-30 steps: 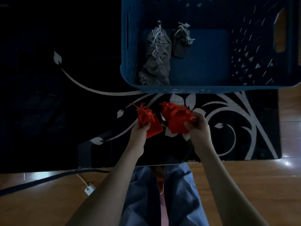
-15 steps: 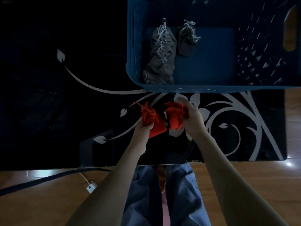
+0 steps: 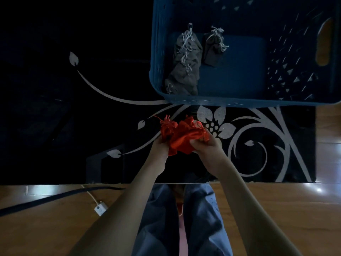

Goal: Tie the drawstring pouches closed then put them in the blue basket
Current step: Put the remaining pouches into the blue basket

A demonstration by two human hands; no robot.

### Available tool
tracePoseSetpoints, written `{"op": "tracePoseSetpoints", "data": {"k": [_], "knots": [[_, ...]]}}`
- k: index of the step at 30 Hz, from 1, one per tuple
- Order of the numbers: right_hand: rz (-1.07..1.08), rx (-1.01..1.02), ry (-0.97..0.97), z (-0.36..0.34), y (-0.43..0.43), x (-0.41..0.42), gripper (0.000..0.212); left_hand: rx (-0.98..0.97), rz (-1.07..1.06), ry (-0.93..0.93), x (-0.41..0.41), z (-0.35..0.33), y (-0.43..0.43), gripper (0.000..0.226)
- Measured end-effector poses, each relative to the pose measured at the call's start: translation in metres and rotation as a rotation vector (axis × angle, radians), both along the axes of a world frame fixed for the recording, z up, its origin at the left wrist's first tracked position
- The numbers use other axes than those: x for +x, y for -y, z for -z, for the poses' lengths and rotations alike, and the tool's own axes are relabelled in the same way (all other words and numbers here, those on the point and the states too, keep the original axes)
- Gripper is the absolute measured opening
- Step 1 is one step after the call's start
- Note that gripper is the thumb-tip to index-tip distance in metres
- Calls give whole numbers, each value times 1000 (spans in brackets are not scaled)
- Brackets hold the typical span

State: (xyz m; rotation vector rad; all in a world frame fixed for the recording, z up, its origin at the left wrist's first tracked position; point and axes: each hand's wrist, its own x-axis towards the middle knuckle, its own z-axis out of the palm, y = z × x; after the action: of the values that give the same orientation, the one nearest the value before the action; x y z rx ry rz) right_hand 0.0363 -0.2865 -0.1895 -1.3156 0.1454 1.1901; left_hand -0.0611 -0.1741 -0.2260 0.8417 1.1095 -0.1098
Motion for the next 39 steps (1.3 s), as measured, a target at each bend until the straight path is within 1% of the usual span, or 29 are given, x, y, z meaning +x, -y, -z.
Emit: {"op": "tracePoseSetpoints", "data": {"k": [2, 5, 7, 8, 9, 11, 13, 15, 17, 20, 23, 24, 25, 28, 32, 35, 37, 39], "knots": [[69, 47, -62, -11, 1, -2, 22, -23, -3, -20, -6, -11, -2, 33], [108, 109, -114, -33, 5, 4, 15, 1, -31, -163, -14, -29, -9, 25], [74, 144, -105, -48, 4, 6, 10, 37, -28, -213, -12, -46, -11, 22], [27, 134, -77, -54, 2, 6, 11, 43, -26, -192, -8, -56, -9, 20], [-43, 100, -26, -60, -1, 6, 16, 38, -34, -149, -2, -68, -7, 18], [-184, -46, 131, -67, -8, 5, 24, 11, -63, -56, 9, -90, 0, 16], [-248, -199, 312, -74, -15, 9, 26, 10, -75, 24, 18, -108, 5, 16], [-269, -268, 441, -84, -20, 12, 36, 25, -80, 66, 19, -118, 6, 14], [-242, -243, 503, -91, -22, 11, 42, 53, -82, 91, 16, -127, 3, 16], [-196, -201, 564, -106, -21, 6, 39, 51, -31, 182, 11, -143, -1, 22], [-130, -161, 644, -121, -21, 0, 41, 43, 10, 283, 3, -156, -4, 49], [-108, -148, 663, -127, -22, -2, 42, 49, 24, 300, 1, -161, -5, 55], [-88, -129, 679, -134, -22, -3, 42, 64, 30, 304, 0, -167, -5, 57], [-32, -81, 685, -150, -22, 1, 40, 101, -14, 314, 8, -186, -7, 41], [0, 43, 642, -171, -26, 22, 32, 172, -94, 278, 35, -196, -20, 40], [30, 73, 689, -186, -26, 41, 28, 204, -141, 237, 57, -196, -26, 32], [-18, 87, 736, -195, -22, 58, 28, 231, -143, 230, 73, -196, -30, 35], [-181, 65, 796, -201, -21, 73, 29, 260, -136, 205, 87, -197, -34, 44]]}}
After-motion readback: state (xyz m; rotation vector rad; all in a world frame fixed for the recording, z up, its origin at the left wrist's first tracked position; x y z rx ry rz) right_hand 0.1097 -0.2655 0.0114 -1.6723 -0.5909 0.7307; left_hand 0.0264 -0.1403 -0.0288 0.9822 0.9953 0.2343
